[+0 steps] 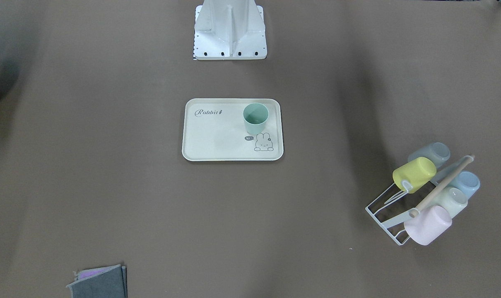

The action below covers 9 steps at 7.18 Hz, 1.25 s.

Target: Pick up and place green cup on tray

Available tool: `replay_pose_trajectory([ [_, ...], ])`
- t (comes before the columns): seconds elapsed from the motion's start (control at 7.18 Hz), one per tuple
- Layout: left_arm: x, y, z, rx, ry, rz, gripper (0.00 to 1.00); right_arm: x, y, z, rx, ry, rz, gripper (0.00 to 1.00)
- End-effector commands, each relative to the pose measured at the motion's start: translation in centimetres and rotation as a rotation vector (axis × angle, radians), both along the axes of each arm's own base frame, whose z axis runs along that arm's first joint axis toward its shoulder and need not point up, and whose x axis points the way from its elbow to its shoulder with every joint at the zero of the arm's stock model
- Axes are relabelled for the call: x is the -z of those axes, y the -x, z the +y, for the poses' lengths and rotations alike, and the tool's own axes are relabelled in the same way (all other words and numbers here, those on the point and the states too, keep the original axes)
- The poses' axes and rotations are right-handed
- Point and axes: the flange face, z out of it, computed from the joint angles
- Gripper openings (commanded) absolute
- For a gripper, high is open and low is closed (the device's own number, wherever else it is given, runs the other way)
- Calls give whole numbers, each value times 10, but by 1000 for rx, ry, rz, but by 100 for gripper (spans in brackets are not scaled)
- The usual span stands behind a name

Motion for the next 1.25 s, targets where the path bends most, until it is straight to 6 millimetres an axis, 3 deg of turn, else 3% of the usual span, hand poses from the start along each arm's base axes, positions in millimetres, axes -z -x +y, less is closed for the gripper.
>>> replay_pose_trajectory([
  [0.0,-14,7,3,-100,-9,-25,98,1,0,-1,0,-2,0,100],
  [0.56,-9,47,0,-75,-48,-92,98,-1,-3,-1,-4,-6,33,100],
  [1.11,-29,47,6,-72,-3,-84,98,-4,-5,-2,-6,-9,81,100],
])
